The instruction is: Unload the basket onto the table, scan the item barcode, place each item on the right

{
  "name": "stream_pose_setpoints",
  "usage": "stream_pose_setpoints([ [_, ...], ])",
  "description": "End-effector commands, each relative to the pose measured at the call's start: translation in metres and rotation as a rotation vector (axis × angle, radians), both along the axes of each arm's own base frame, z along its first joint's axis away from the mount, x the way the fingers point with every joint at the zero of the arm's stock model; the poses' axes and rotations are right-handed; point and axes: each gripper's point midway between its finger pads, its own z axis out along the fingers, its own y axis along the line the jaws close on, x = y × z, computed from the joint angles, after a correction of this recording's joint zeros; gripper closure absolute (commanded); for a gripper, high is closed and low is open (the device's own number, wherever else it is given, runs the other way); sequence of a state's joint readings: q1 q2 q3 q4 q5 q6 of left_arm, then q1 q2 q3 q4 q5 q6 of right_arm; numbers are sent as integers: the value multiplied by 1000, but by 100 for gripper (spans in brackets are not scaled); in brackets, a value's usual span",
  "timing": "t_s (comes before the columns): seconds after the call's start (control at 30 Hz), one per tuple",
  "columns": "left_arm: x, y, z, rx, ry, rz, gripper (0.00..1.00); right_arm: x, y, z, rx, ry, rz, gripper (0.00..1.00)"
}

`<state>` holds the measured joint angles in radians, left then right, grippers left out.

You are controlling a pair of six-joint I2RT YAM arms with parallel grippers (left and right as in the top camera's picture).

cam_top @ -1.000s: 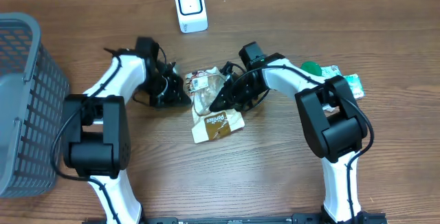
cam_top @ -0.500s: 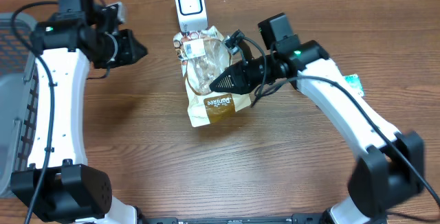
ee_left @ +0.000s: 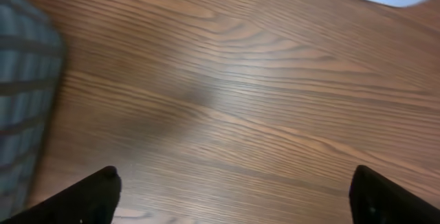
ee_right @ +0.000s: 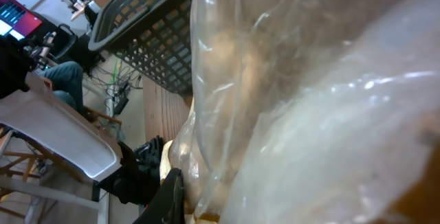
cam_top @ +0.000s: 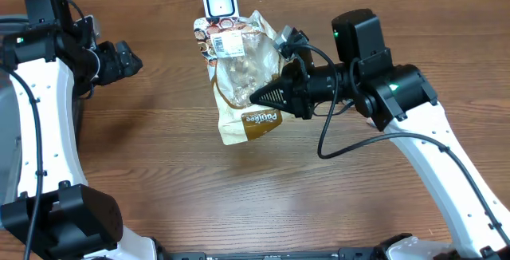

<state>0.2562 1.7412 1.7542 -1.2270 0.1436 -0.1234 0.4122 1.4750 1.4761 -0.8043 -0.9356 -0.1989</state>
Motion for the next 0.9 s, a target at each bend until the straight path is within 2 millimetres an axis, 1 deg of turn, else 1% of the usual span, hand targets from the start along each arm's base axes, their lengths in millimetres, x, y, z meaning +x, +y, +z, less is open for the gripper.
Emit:
stream_pose_setpoints([
  [0.0,-3,14,-3,79,22,-14,5,-9,-2,14,23,-48,17,96],
  [0.07,-3,15,-3,83,22,-15,4,-8,-2,13,22,-47,16,96],
  [0.17,-2,13,-3,84,21,-20,0,-7,-2,13,21,-51,13,96],
  [0.27,-2,12,-3,83,21,-20,0,-2,-4,9,-4,-58,-18,96],
  [0.33,-2,12,-3,83,21,-20,0,8,-6,2,-47,-60,-73,96],
  [0.43,-2,13,-3,83,19,-20,0,36,-15,-17,-135,10,-266,96],
  [0.57,-1,12,-3,84,18,-21,0,70,-27,-44,-257,19,-474,96],
  [0.63,-2,12,-3,84,18,-21,1,82,-28,-50,-285,7,-533,96],
  [0.73,-1,12,-3,84,17,-21,0,99,-26,-46,-297,-21,-568,96],
  [0.87,-1,12,-3,84,18,-21,1,125,-15,-22,-260,-71,-585,96],
])
